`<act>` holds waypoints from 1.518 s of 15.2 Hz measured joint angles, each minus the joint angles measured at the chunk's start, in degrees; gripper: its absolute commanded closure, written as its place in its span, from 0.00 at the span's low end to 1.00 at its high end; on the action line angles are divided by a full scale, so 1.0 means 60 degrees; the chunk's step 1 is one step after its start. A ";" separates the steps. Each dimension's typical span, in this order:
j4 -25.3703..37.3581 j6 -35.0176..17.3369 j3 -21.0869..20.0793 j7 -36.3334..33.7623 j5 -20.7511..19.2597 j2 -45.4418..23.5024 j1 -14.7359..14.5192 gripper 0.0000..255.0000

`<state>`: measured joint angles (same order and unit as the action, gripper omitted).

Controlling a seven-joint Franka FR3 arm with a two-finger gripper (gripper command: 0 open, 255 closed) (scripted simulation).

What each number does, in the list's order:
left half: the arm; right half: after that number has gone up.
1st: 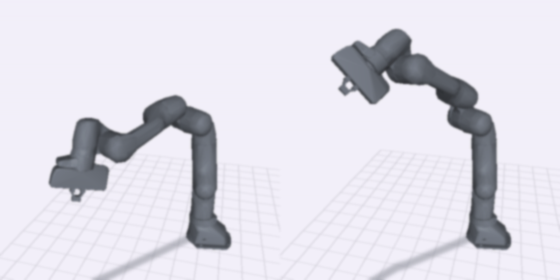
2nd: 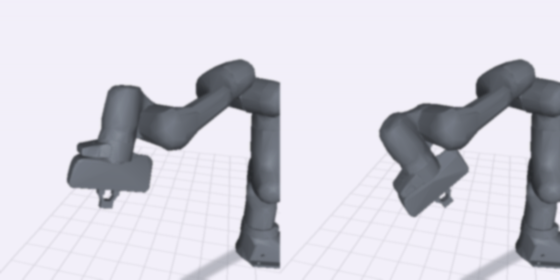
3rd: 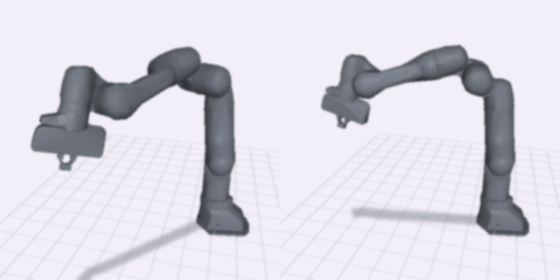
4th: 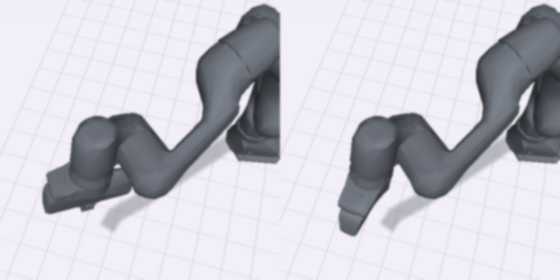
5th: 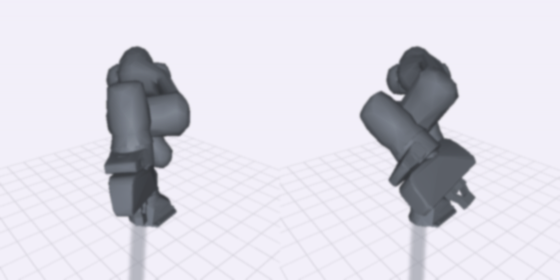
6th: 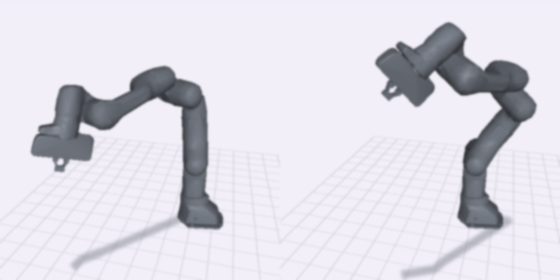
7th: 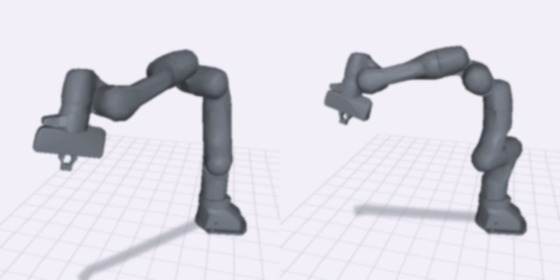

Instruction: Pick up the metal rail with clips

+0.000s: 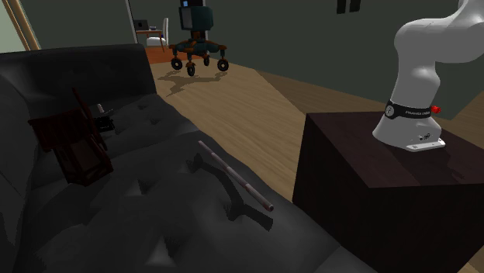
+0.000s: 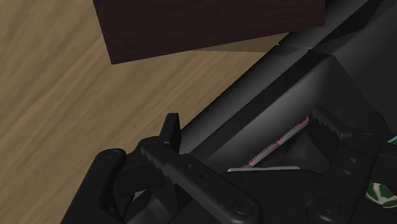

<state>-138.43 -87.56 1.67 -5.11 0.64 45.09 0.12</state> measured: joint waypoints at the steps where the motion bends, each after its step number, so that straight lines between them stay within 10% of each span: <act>1: 0.0000 0.0000 0.0000 0.0000 0.0000 0.0000 0.0000 0.00; 12: -0.1555 -0.3444 -0.1455 -0.2688 0.1000 -0.1551 0.0058 0.00; 23: -0.1351 -0.7482 -0.2892 -0.5767 0.1032 -0.5400 0.0417 0.00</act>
<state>-146.53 -132.45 -15.68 -39.72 6.83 12.68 2.62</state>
